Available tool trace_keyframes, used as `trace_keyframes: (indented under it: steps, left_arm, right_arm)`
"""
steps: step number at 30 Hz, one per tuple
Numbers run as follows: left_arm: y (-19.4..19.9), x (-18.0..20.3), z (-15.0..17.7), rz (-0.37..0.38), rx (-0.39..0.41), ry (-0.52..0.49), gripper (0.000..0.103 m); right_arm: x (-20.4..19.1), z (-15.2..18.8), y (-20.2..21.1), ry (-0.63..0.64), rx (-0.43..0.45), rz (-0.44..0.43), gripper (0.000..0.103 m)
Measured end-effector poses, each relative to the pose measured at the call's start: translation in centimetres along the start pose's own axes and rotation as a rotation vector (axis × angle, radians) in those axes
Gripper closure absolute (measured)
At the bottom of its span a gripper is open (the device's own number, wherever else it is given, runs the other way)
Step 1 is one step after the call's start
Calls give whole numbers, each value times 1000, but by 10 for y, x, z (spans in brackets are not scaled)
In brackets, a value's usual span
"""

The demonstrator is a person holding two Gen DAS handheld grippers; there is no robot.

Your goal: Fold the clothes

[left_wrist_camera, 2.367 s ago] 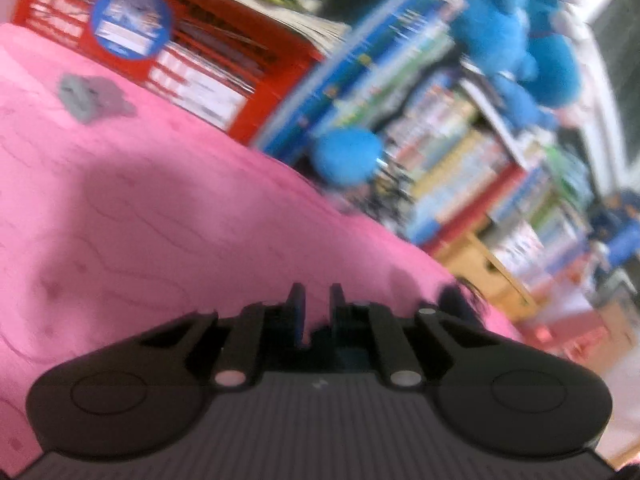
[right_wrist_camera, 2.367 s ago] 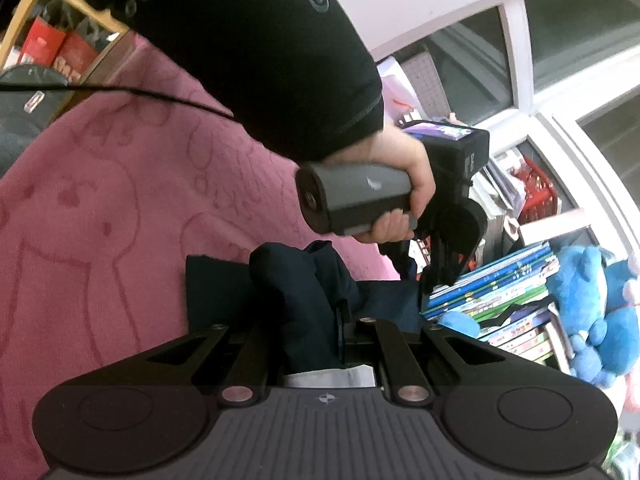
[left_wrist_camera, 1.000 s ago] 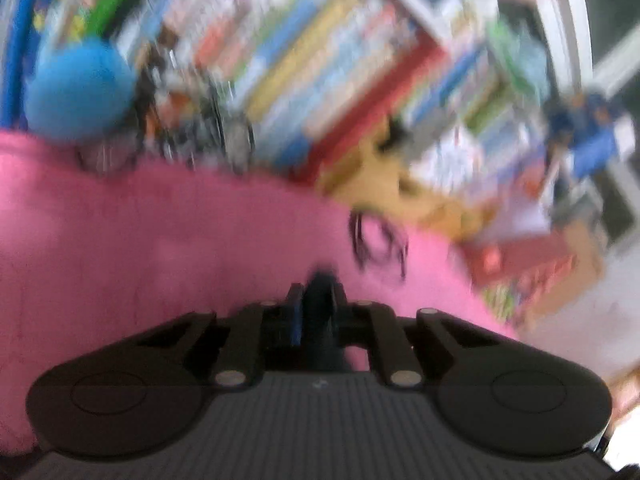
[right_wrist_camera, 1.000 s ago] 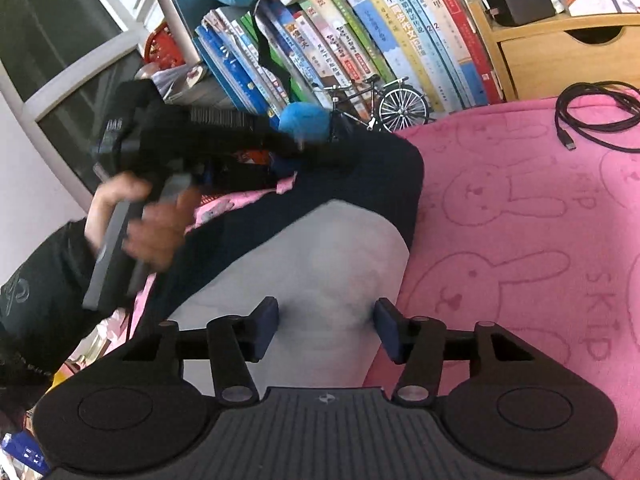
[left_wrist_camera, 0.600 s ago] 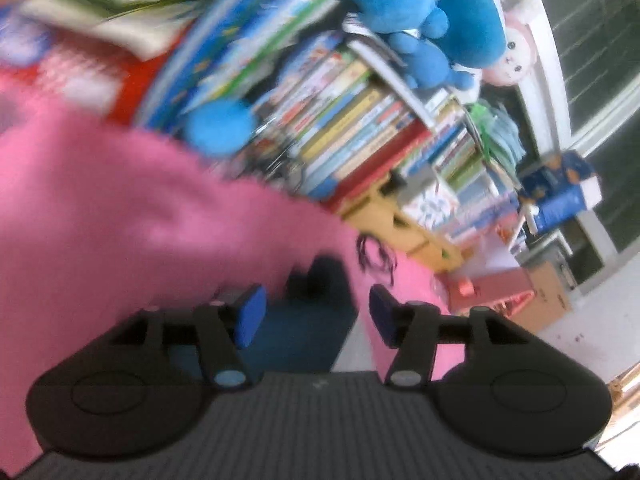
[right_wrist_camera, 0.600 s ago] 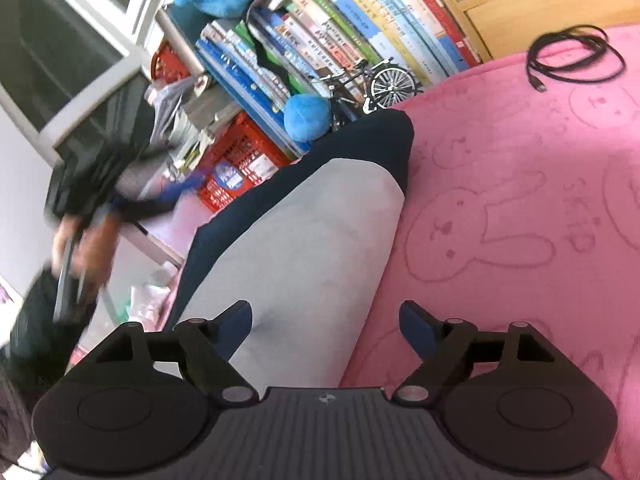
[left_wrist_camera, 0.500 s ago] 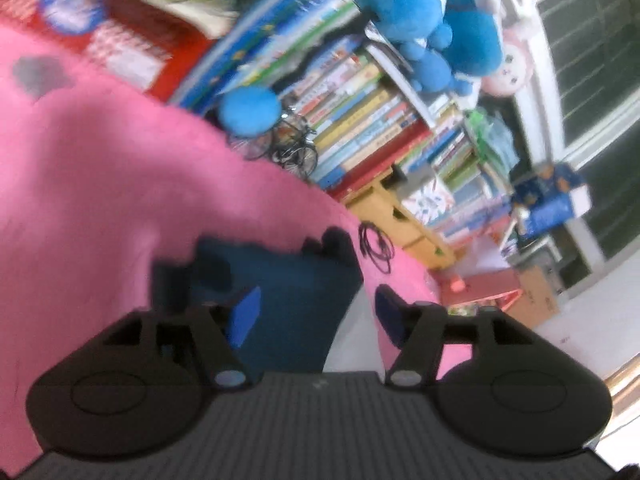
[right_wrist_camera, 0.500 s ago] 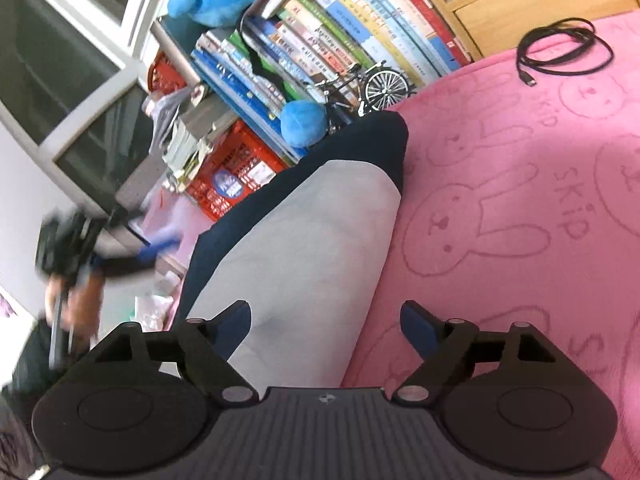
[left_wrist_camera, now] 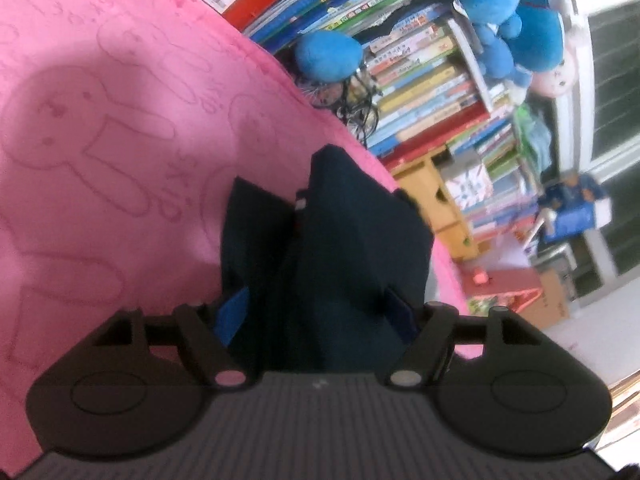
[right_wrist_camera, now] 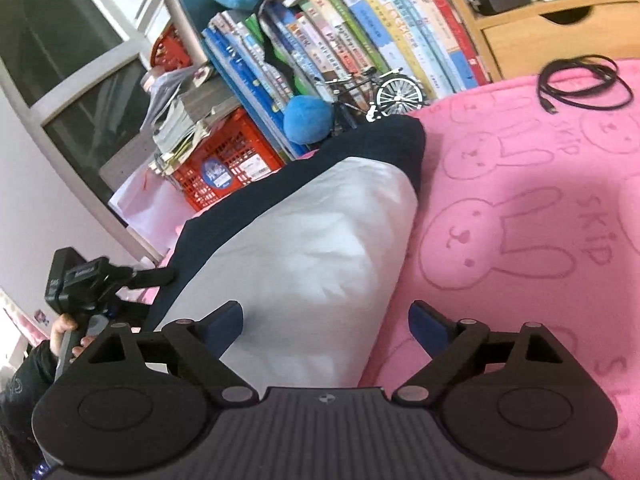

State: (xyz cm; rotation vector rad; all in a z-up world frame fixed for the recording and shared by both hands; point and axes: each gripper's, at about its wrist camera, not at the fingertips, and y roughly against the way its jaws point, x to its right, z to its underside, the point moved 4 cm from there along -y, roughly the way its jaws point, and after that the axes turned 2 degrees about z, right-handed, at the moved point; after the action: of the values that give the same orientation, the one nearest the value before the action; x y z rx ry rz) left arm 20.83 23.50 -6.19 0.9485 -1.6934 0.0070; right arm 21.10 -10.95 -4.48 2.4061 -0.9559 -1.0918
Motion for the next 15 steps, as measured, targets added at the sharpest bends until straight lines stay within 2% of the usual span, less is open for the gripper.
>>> trace_keyframes:
  steps: [3,5,7,8,11,12,13,15]
  left_arm:
    - [3,-5,-2,-7,32,36,42]
    - [8,-7,-2,-28,50,48,42]
    - [15,-6,-1,-67,65,17,41]
    - [17,-3,-1,-99,68,-9,35]
    - [17,9,-1,-199,66,-109,33]
    - [17,12,0,-210,60,-128,33]
    - [16,12,0,-210,52,-133,33]
    - [14,8,-1,-159,28,-101,33]
  right_arm:
    - [-5,-2,-12,47,0,-28,5]
    - [-8,-5,-19,58,3,-27,3]
    - [-10,-6,-22,59,3,-22,2]
    - [-10,-5,-22,65,2,-21,2]
    - [-9,-3,-19,72,-1,-30,3]
    - [-8,-3,-18,69,-3,-32,3]
    - [-8,-3,-17,64,-7,-31,3]
    - [-8,-4,-17,63,-15,-24,3]
